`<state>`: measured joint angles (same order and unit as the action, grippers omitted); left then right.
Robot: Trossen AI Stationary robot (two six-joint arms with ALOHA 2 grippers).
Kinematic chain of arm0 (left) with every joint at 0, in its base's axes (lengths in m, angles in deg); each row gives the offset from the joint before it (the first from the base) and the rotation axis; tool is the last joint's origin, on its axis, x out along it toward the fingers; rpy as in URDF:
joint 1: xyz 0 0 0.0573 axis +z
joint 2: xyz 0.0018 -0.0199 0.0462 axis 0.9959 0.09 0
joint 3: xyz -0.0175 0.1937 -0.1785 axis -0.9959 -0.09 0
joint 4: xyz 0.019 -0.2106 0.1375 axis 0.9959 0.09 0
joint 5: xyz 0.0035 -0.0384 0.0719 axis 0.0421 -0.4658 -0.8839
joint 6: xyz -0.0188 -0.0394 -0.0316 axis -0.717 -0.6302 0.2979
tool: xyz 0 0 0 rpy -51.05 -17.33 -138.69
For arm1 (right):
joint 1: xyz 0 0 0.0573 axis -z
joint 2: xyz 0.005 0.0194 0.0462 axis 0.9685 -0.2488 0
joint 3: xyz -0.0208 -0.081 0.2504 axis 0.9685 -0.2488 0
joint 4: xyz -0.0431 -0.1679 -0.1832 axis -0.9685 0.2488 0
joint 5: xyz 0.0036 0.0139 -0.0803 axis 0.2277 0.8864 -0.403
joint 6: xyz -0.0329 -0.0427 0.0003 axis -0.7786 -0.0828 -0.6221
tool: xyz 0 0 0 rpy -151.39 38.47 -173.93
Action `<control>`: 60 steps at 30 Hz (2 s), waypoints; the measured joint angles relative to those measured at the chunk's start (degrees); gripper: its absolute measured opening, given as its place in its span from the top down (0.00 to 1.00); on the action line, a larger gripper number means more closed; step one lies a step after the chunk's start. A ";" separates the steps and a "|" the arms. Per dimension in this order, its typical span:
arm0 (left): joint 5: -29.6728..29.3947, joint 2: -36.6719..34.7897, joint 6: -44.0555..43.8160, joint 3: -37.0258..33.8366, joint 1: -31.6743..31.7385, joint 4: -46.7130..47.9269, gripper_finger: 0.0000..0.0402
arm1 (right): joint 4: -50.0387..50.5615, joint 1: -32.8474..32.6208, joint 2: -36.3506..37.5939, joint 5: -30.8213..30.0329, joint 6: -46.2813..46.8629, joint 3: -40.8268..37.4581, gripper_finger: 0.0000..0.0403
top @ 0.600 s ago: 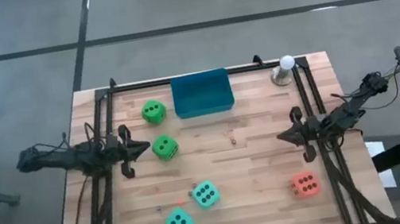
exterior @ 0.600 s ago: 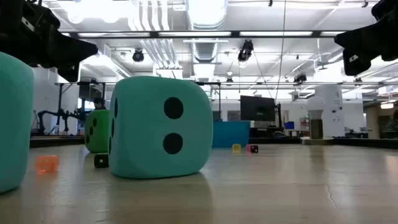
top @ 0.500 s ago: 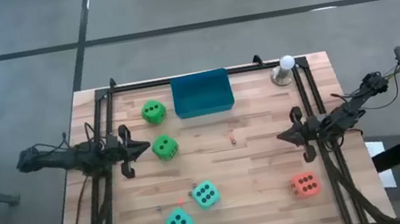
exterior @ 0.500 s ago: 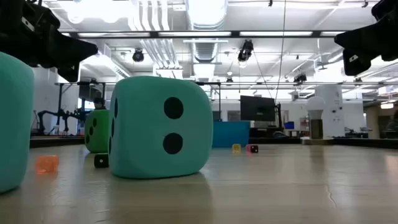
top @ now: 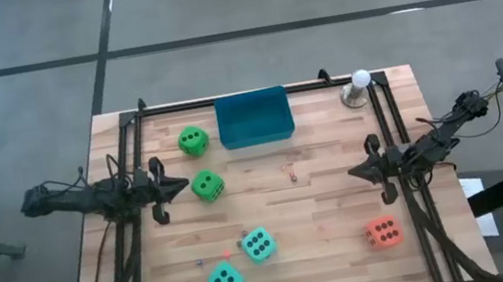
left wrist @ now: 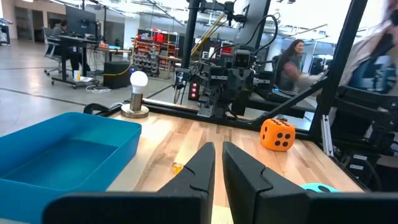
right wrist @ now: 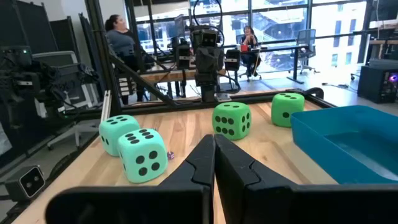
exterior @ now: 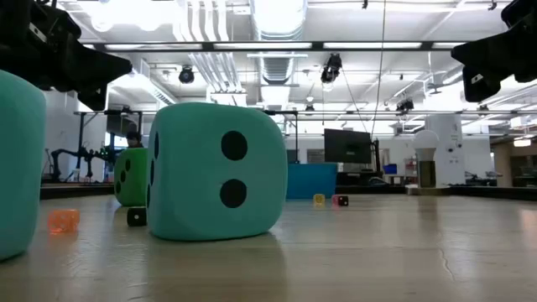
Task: Pick & Place Dice
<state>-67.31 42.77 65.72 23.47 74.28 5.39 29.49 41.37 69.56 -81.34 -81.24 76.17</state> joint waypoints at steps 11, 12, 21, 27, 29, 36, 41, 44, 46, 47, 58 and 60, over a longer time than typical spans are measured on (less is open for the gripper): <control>0.02 0.02 0.01 -0.01 -0.01 0.00 0.91 | -0.01 0.01 0.00 0.01 0.00 0.00 0.98; 0.02 0.00 -0.01 -0.01 -0.01 0.00 0.91 | 0.01 0.01 0.00 -0.01 0.00 0.00 0.98; 0.01 0.02 -0.01 0.01 0.01 0.01 0.91 | -0.01 -0.01 0.02 -0.01 0.00 0.02 0.98; 0.00 0.00 0.00 0.00 -0.01 0.01 0.91 | 0.01 -0.01 0.01 -0.01 0.00 0.01 0.98; 0.00 0.02 -0.01 -0.01 0.00 0.00 0.91 | -0.01 0.01 0.00 -0.01 0.00 0.00 0.98; 0.02 0.02 -0.01 -0.01 0.01 0.02 0.91 | 0.01 0.00 0.01 0.00 0.00 0.01 0.98; 0.00 0.02 0.01 -0.01 -0.01 0.00 0.91 | 0.00 0.01 0.01 -0.01 0.00 0.00 0.98; 0.02 0.02 -0.01 -0.01 0.01 0.02 0.91 | -0.14 0.00 0.02 -0.01 -0.41 0.01 0.98; 0.01 0.00 0.00 -0.01 0.00 0.00 0.91 | -1.52 -0.01 0.00 -0.01 -0.82 0.00 0.98; 0.01 0.02 0.00 0.01 0.00 0.01 0.91 | -2.96 0.01 0.00 -0.02 -1.13 0.00 0.98; 0.01 0.02 0.01 0.00 -0.01 0.01 0.91 | -28.48 -0.01 0.02 -7.22 -15.10 0.54 0.98; 0.02 0.02 -0.01 0.01 0.01 0.00 0.91 | -28.79 -0.01 -0.02 -11.11 -16.46 2.67 0.98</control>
<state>-67.29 42.79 65.71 23.47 74.29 5.39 0.71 41.36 69.54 -92.45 -97.70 78.83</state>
